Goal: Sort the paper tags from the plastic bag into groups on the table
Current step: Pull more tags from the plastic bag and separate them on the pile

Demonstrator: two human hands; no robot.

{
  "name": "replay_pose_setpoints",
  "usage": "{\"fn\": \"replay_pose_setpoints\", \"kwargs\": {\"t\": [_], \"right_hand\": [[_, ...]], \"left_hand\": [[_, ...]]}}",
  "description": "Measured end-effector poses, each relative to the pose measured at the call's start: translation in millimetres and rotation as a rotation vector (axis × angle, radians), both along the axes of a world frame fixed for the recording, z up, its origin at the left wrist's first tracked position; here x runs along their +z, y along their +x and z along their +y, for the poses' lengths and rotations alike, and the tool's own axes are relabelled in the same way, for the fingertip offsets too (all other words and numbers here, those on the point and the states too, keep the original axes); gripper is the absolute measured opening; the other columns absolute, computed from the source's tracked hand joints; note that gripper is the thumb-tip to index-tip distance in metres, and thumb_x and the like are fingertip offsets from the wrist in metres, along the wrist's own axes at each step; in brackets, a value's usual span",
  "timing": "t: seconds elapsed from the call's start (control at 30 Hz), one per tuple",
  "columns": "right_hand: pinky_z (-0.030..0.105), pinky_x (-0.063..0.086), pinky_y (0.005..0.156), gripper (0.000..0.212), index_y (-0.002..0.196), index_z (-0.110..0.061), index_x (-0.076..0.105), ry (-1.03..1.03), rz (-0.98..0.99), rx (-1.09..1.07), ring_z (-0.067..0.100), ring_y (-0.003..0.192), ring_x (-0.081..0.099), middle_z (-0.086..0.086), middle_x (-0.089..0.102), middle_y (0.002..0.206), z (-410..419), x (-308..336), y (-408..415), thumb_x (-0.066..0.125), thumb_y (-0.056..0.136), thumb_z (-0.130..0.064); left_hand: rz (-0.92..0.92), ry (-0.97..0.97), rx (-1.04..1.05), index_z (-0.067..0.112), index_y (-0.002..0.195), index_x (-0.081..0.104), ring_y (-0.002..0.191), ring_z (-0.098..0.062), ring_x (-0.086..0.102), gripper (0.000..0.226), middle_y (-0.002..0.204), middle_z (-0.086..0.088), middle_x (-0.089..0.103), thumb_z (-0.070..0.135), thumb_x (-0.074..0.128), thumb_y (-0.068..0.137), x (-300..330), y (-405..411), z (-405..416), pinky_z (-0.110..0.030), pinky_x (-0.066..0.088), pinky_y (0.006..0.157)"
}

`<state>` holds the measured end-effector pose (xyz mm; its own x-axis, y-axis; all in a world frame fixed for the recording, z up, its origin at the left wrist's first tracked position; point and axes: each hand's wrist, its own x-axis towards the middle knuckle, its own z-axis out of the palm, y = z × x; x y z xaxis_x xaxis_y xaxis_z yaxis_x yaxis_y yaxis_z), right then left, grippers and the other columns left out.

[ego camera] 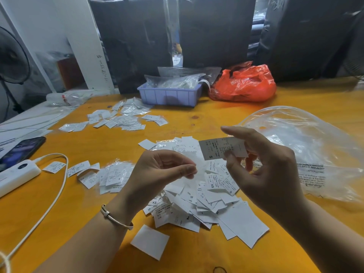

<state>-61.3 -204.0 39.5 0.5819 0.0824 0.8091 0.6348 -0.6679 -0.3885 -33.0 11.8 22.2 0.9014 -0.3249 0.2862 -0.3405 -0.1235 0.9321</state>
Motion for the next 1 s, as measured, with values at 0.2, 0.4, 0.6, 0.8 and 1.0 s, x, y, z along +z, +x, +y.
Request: {"fn": "replay_pose_setpoints", "kwargs": {"t": [0.2, 0.4, 0.6, 0.8, 1.0], "right_hand": [[0.027, 0.050, 0.042, 0.037, 0.115, -0.015, 0.068, -0.042, 0.005, 0.016, 0.006, 0.043, 0.041, 0.001, 0.072, 0.072, 0.3, -3.4, 0.8, 0.067, 0.078, -0.013], [0.018, 0.051, 0.041, 0.034, 0.114, -0.013, 0.068, -0.088, 0.026, 0.085, -0.015, 0.051, 0.035, 0.007, 0.075, 0.084, 1.4, -8.0, 4.6, 0.065, 0.081, -0.016], [0.022, 0.052, 0.039, 0.034, 0.114, -0.013, 0.068, -0.150, 0.029, 0.103, -0.013, 0.061, 0.040, 0.010, 0.075, 0.089, -1.1, -8.0, 6.5, 0.065, 0.081, -0.013], [0.030, 0.050, 0.038, 0.035, 0.118, -0.015, 0.066, -0.195, 0.114, 0.147, 0.011, 0.051, 0.048, 0.008, 0.075, 0.084, -1.0, -8.7, 7.1, 0.061, 0.084, -0.014], [0.044, 0.050, 0.051, 0.050, 0.136, -0.024, 0.049, -0.198, 0.315, 0.212, 0.022, 0.057, 0.059, 0.005, 0.072, 0.086, 0.6, -16.7, 11.8, 0.063, 0.089, -0.013]], "left_hand": [[0.005, 0.001, 0.010, 0.019, 0.085, 0.080, 0.079, -0.020, 0.074, 0.011, 0.081, -0.006, 0.077, 0.025, 0.077, 0.076, 0.4, -0.9, -0.2, -0.021, 0.055, 0.070], [0.011, 0.012, 0.013, 0.020, 0.084, 0.080, 0.078, -0.018, 0.073, 0.011, 0.081, -0.005, 0.077, 0.027, 0.076, 0.077, 1.4, -1.6, -0.3, -0.019, 0.054, 0.069], [0.009, 0.056, 0.008, 0.015, 0.084, 0.078, 0.076, -0.017, 0.073, 0.013, 0.081, -0.003, 0.077, 0.027, 0.074, 0.081, 2.3, -1.5, -1.3, -0.020, 0.053, 0.066], [0.036, 0.070, -0.004, 0.023, 0.079, 0.079, 0.073, -0.014, 0.072, 0.011, 0.083, 0.001, 0.078, 0.031, 0.072, 0.081, 2.5, -0.9, -2.8, -0.017, 0.051, 0.063], [0.047, 0.080, -0.021, 0.018, 0.083, 0.079, 0.071, -0.010, 0.070, 0.019, 0.079, -0.001, 0.077, 0.035, 0.076, 0.076, -0.2, -1.1, -4.4, -0.018, 0.052, 0.063]]}}
